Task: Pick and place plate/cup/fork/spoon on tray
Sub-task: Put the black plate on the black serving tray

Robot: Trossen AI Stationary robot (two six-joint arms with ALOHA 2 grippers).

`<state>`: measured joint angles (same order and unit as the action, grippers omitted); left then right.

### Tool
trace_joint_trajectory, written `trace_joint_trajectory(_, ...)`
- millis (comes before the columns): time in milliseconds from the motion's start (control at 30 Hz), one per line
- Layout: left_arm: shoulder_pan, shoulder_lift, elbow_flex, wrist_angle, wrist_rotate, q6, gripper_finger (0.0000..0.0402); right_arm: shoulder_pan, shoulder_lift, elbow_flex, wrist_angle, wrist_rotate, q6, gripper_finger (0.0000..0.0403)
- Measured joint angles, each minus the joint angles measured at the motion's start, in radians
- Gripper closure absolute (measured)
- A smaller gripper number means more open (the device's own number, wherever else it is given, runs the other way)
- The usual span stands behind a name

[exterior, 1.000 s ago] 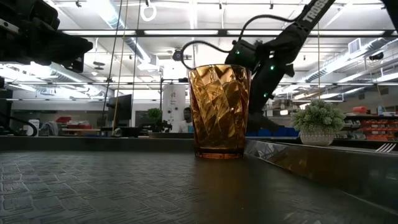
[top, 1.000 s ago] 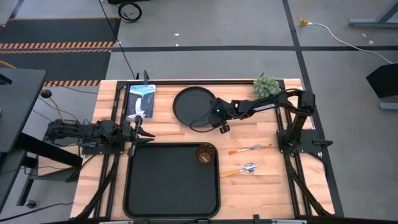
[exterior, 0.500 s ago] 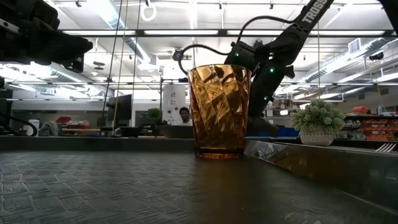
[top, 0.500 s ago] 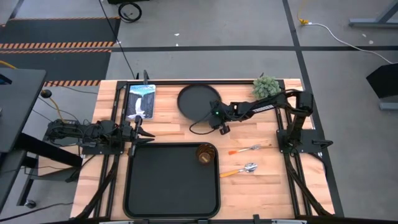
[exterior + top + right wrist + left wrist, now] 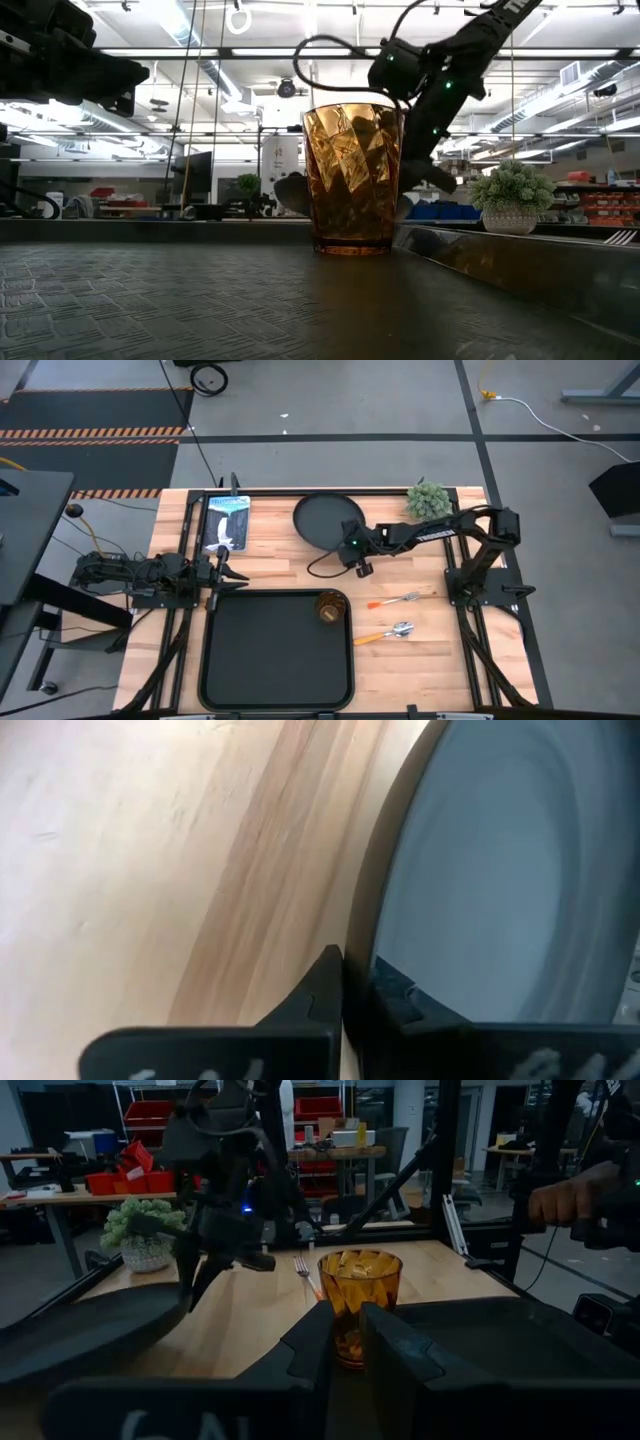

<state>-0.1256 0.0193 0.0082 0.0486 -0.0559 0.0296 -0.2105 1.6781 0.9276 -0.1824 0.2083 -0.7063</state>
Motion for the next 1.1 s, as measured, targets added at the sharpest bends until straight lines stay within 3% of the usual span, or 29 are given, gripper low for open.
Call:
trace_joint_trajectory(300,0.0,0.0,0.0,0.0,0.0,0.0,0.0338,0.053,-0.064,0.095,-0.202,0.065,0.062,0.0387)
trace_joint_trajectory(533,0.0,0.0,0.0,0.0,0.0,0.0,0.0338,0.13,-0.061,0.246,-0.374,0.109,0.114,0.0387)
trace_joint_trajectory(800,0.0,0.0,0.0,0.0,0.0,0.0,0.0338,0.294,-0.06,0.406,-0.464,0.125,0.165,0.0387)
trace_joint_trajectory(1100,0.0,0.0,0.0,0.0,0.0,0.0,0.0338,0.493,-0.06,0.466,-0.475,0.139,0.151,0.0387)
